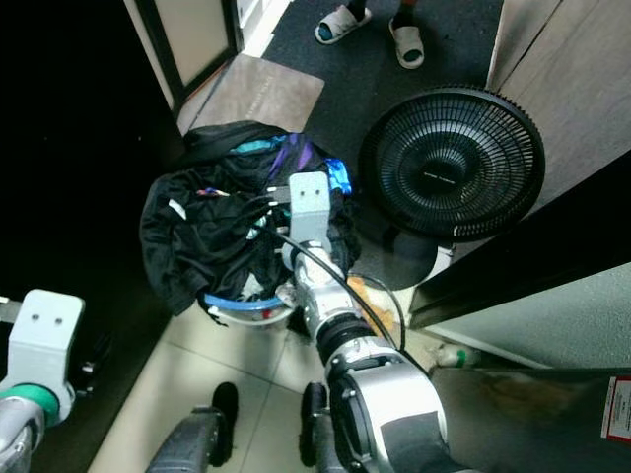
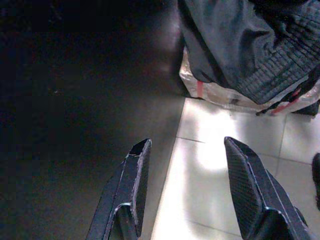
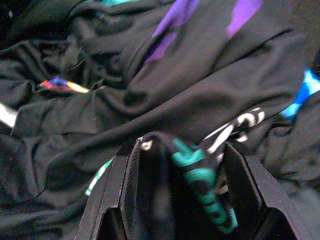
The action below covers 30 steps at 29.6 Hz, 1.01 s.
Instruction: Clothes washing
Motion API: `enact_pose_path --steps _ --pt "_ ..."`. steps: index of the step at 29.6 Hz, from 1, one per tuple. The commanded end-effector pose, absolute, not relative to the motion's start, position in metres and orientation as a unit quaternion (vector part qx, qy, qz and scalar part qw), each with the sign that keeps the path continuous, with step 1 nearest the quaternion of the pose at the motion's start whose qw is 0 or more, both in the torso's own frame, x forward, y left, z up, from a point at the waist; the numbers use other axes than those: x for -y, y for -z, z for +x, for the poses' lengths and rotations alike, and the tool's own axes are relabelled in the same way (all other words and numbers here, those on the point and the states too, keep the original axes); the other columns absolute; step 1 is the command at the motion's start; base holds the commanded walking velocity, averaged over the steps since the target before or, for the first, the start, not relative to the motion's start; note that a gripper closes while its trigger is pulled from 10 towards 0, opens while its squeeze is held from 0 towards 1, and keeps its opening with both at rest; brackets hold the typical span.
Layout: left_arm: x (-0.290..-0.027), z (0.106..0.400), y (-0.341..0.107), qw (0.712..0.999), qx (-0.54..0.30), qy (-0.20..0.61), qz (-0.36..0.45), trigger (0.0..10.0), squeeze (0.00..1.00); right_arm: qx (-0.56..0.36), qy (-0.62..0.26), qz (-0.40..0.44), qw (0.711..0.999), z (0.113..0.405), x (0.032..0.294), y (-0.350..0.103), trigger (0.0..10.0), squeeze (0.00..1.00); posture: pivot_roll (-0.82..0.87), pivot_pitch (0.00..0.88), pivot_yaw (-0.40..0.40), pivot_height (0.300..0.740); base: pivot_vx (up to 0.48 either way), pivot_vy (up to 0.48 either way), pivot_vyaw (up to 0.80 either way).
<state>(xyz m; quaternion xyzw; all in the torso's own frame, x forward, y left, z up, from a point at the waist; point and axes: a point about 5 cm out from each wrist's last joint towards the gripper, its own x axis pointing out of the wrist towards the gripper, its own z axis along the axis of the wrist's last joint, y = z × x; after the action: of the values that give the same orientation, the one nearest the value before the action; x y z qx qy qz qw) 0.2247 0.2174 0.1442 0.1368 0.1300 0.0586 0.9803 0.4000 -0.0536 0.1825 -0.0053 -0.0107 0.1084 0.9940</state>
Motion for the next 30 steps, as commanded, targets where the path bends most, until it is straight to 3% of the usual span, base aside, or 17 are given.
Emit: enact_pose_path --steps 1,10,11,12,14,15,30 --pt "-0.222 0.217 -0.136 0.975 -0.156 -0.067 0.142 10.0 0.0 -0.025 -0.119 -0.006 0.993 0.394 0.048 -0.164 10.0 0.0 0.51 0.588 0.042 0.74 0.0 0.0 0.0" --pt "-0.223 0.21 -0.137 0.974 -0.16 -0.076 0.142 10.0 0.0 -0.076 -0.155 -0.03 0.985 0.383 0.035 -0.14 10.0 0.0 0.52 0.601 0.027 0.74 0.0 0.0 0.0" --pt "-0.223 0.209 -0.137 0.974 -0.161 -0.077 0.141 10.0 0.0 -0.082 -0.16 -0.031 0.983 0.381 0.034 -0.137 8.7 0.0 0.52 0.603 0.025 0.74 0.0 0.0 0.0" --pt "-0.223 0.209 -0.137 0.974 -0.161 -0.078 0.14 10.0 0.0 -0.084 -0.159 -0.03 0.983 0.38 0.033 -0.134 2.9 0.0 0.52 0.603 0.025 0.74 0.0 0.0 0.0" --pt "-0.223 0.209 -0.137 0.974 -0.161 -0.078 0.14 10.0 0.0 -0.084 -0.159 -0.03 0.983 0.38 0.033 -0.134 2.9 0.0 0.52 0.603 0.025 0.74 0.0 0.0 0.0" --pt "-0.223 0.209 -0.137 0.974 -0.161 -0.079 0.14 10.0 0.0 -0.085 -0.158 -0.03 0.983 0.38 0.033 -0.133 0.0 0.0 0.52 0.603 0.025 0.74 0.0 0.0 0.0" --pt "-0.22 0.215 -0.135 0.975 -0.159 -0.075 0.135 10.0 0.0 -0.049 -0.081 -0.007 0.995 0.392 0.063 -0.15 0.0 0.0 0.49 0.588 0.021 0.74 0.0 0.0 0.0"
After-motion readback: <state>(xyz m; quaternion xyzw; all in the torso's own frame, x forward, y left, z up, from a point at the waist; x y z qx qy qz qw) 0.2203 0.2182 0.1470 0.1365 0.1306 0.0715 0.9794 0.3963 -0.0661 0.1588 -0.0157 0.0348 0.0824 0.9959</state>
